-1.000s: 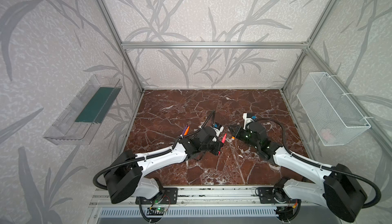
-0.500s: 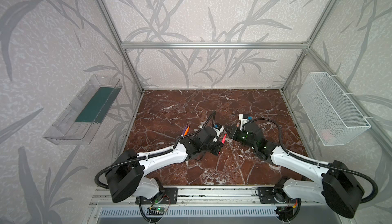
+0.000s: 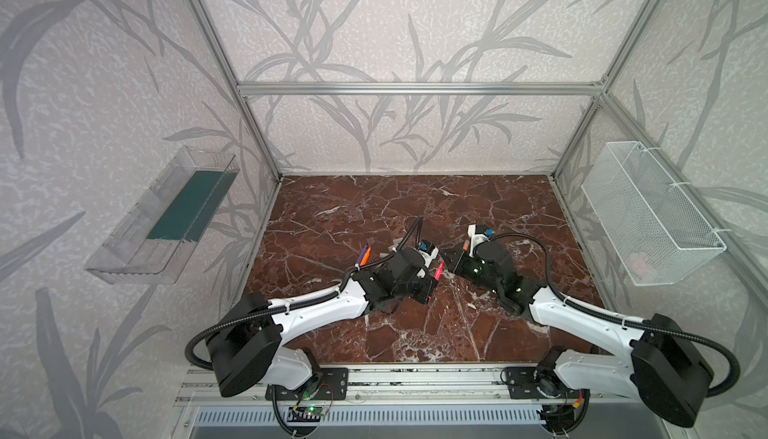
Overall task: Insert the pens into the pen caps
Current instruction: 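Push the white cap in the right gripper down onto the pink marker tip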
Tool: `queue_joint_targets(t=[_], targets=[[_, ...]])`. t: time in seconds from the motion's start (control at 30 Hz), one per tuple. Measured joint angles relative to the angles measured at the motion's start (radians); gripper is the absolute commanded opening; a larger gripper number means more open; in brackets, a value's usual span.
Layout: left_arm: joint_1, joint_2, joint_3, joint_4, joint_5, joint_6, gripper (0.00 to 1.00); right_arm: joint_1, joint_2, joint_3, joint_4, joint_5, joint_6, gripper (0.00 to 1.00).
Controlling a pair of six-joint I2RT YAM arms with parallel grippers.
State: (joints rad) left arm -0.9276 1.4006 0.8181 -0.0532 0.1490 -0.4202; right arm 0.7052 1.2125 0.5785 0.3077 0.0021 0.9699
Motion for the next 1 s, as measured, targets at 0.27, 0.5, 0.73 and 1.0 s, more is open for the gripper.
queue_joint_targets(t=[0.27,0.5,0.73,1.0], targets=[[0.000,0.000,0.015,-0.006,-0.019,0.000,0.00,0.011,-0.010,0.000,-0.021,0.027,0.001,0.00],[0.000,0.021,0.038,-0.010,-0.027,-0.001,0.00,0.027,-0.011,0.000,-0.022,0.039,0.003,0.00],[0.000,0.028,0.044,-0.020,-0.046,-0.009,0.00,0.052,-0.011,-0.005,-0.012,0.077,0.006,0.00],[0.034,0.028,0.044,-0.008,0.018,-0.033,0.00,0.058,-0.011,-0.051,0.079,0.082,0.005,0.00]])
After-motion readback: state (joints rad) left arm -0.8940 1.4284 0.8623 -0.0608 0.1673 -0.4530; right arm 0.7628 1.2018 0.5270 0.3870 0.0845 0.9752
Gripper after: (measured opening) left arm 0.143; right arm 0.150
